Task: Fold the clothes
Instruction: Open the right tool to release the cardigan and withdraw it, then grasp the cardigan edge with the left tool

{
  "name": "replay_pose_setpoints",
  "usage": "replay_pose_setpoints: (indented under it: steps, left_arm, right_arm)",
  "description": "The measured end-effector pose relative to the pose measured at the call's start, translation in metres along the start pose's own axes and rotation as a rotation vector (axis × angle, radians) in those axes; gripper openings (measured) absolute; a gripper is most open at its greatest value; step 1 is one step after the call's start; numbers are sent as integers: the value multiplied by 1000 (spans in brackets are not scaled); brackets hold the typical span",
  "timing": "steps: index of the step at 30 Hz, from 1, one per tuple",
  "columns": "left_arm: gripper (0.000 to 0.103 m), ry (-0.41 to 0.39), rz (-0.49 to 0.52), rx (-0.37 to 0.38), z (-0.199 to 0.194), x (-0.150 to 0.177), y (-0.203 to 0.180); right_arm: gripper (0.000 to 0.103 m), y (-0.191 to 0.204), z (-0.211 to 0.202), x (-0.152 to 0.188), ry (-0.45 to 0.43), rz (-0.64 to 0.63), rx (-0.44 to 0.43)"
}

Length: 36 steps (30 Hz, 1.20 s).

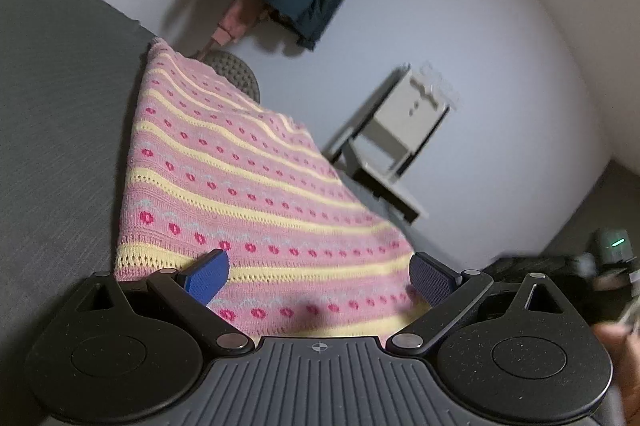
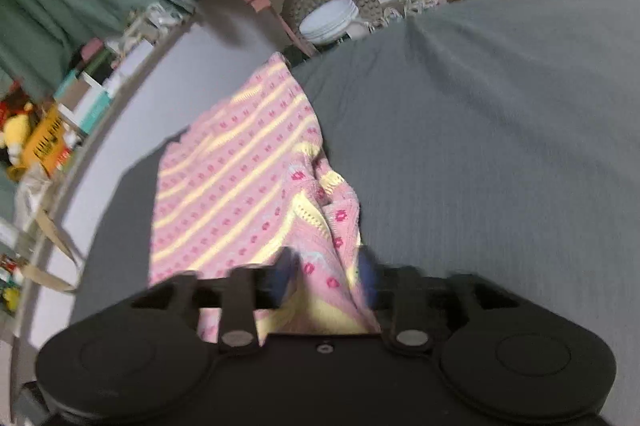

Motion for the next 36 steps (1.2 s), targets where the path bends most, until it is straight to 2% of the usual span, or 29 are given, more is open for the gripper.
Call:
replay_pose_setpoints:
  steps: [1,3,5,6,7,10,12,14,16,19,22,25,27,33,36]
  left_arm:
    - [97,24,19,5,-1,-1,-4]
    - [97,51,50,33,-5,-5,-14]
    - [97,60,87,70,-12,-11,-27]
    - [97,72,124,94,-15,-14,-38]
    - [98,87,167,120,-17,-17,-49]
    - [103,174,352,217,-23,-18,-88]
    - [103,267,520,278,-26,-7,-116]
    - [103,381,665,330,-27,10,-139]
    - [103,501,780,342,-28,30,-153]
    - [103,608,946,238,-27,54,-163]
    - [103,689,1146,149,-29,79,-172]
    - [103,750,1441,39,-32,110,-180]
    - [103,774,1603,-30,-35,126,-179]
    - [102,799,1751,-196,-30,144,-175]
    - [87,820,1782,-211,-26,156,-180]
  right_arm:
    - [53,-3,-13,2,-1,-29,11]
    - [56,-8,-40,5,-17,-84,33]
    - [58,-14,-74,8,-105,-119,60]
    - [63,-17,-90,9,-146,-128,63]
    - [72,-18,-102,6,-180,-120,44]
    - [74,-25,-143,-9,-333,-54,1]
    - [83,-31,-166,-19,-444,5,-2]
    - [98,-40,-174,-22,-518,48,46]
    - [99,-49,-173,-24,-546,74,103]
    - [101,-61,-157,-24,-499,102,149]
    - [101,-67,-144,-25,-459,121,140]
    - [103,-69,-141,-26,-445,117,144]
    - [103,-67,-141,-25,-448,111,149]
    - [103,-72,-145,-19,-431,128,152]
    - [103,-73,-145,-18,-428,132,154]
Point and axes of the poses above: each gripper's, at about its wrist camera, not at the fingertips, and z roughly the way its jaws point, y to its left, x to its underside, the point moved 6 cm from there along z, roughly the way its jaws point, and after that the axes turned 14 degrees about x, right-handed, at the moved point
